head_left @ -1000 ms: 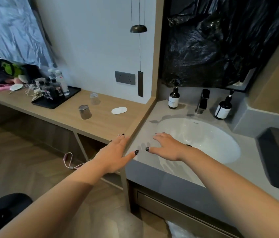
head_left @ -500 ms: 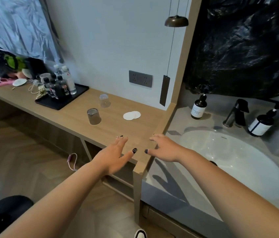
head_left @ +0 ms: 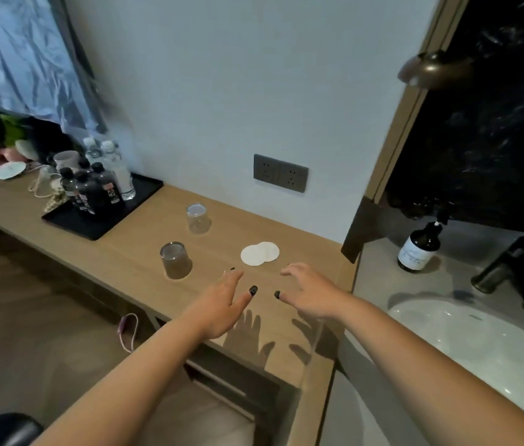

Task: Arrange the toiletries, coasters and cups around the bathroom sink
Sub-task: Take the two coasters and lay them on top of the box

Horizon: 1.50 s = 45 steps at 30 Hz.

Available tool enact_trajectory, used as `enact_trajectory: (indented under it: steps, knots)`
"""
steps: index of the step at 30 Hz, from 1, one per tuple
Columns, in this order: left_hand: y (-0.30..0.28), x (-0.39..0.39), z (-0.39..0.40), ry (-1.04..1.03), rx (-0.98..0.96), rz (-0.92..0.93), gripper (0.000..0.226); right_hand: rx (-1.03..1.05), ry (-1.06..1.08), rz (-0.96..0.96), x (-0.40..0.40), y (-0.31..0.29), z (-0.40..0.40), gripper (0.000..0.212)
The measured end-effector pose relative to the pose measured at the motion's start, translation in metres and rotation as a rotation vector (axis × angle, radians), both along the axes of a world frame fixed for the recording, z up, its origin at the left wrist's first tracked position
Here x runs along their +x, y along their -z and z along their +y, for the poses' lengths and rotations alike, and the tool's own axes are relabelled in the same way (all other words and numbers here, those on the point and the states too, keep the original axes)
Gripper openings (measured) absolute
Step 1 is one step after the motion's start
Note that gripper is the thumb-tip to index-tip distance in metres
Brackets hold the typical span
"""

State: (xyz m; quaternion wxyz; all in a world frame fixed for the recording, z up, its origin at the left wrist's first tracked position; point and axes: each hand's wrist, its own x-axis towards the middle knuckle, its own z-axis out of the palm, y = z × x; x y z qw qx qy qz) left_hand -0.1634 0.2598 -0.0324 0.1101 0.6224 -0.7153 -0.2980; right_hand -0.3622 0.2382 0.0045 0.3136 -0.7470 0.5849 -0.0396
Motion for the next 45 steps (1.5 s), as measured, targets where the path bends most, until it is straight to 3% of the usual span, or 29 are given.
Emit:
enact_trajectory:
  steps: [14, 19, 28, 33, 38, 45]
  knots:
    - [0.066, 0.058, -0.186, 0.214, 0.143, -0.013, 0.058, 0.096, 0.455, -0.077, 0.07, 0.056, -0.12, 0.051]
    - [0.104, 0.056, -0.231, 0.271, 0.237, 0.011, 0.066, 0.096, 0.644, -0.098, 0.088, 0.075, -0.137, 0.043]
    - [0.155, 0.037, -0.268, 0.064, 0.203, 0.133, 0.047, 0.186, 0.883, -0.101, 0.098, 0.101, -0.145, 0.038]
    - [0.162, 0.03, -0.272, -0.062, 0.207, 0.107, 0.061, 0.195, 0.955, -0.084, 0.093, 0.101, -0.142, 0.037]
    - [0.17, 0.024, -0.274, -0.072, 0.248, 0.077, 0.05, 0.229, 1.048, -0.072, 0.089, 0.105, -0.133, 0.029]
    - [0.167, 0.027, -0.276, -0.143, 0.358, 0.154, 0.053, 0.271, 1.097, -0.15, 0.092, 0.106, -0.131, 0.024]
